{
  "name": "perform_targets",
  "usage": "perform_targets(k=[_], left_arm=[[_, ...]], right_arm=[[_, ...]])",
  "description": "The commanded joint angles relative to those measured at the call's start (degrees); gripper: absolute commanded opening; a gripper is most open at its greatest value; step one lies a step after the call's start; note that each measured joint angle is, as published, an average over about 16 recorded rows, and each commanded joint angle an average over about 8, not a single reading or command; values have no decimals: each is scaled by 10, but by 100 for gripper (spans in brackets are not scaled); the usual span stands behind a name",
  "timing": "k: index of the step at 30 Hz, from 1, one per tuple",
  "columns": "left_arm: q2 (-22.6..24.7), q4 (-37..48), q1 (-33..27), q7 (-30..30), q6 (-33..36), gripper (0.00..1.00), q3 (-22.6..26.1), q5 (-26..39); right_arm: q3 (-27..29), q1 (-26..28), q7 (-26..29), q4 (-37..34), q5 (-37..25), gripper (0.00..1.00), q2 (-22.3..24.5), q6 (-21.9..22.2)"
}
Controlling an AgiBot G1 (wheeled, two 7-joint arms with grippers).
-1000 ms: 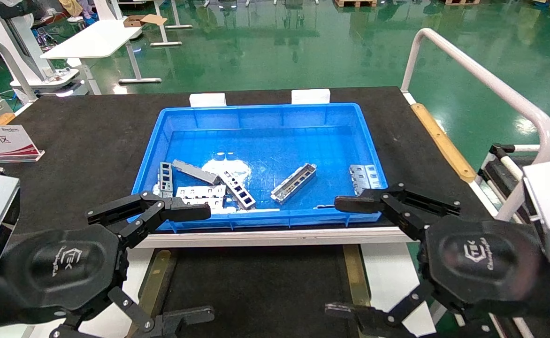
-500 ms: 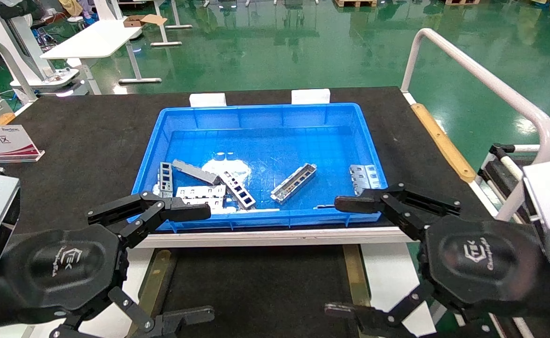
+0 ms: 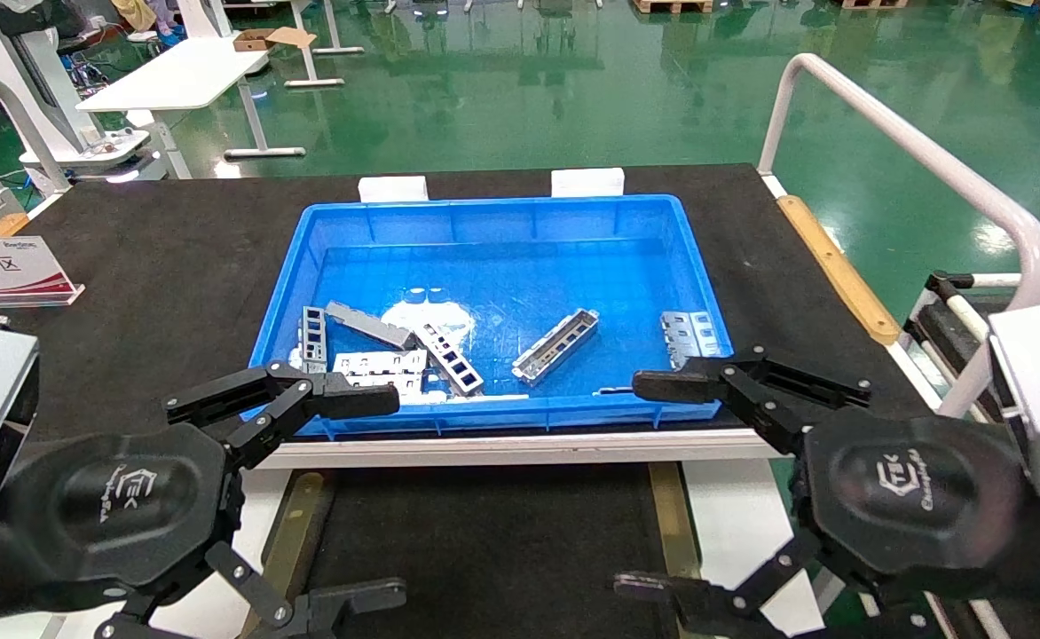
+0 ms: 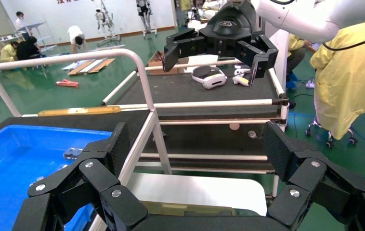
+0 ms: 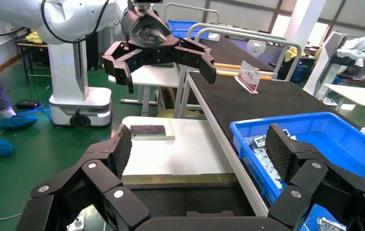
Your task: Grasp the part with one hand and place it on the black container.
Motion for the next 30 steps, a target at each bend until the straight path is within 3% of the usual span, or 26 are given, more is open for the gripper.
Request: perform_targets(k=[1,15,30], left_arm=[[2,0,-1,0,-1,100,1,0],[49,68,-36,22,-27,100,24,53],[174,289,-155,109,-54,100,82,166]], right_arm=[[0,0,0,0,0,100,0,0],[-1,0,0,0,0,100,0,0],[-1,0,-1,0,1,100,0,0]])
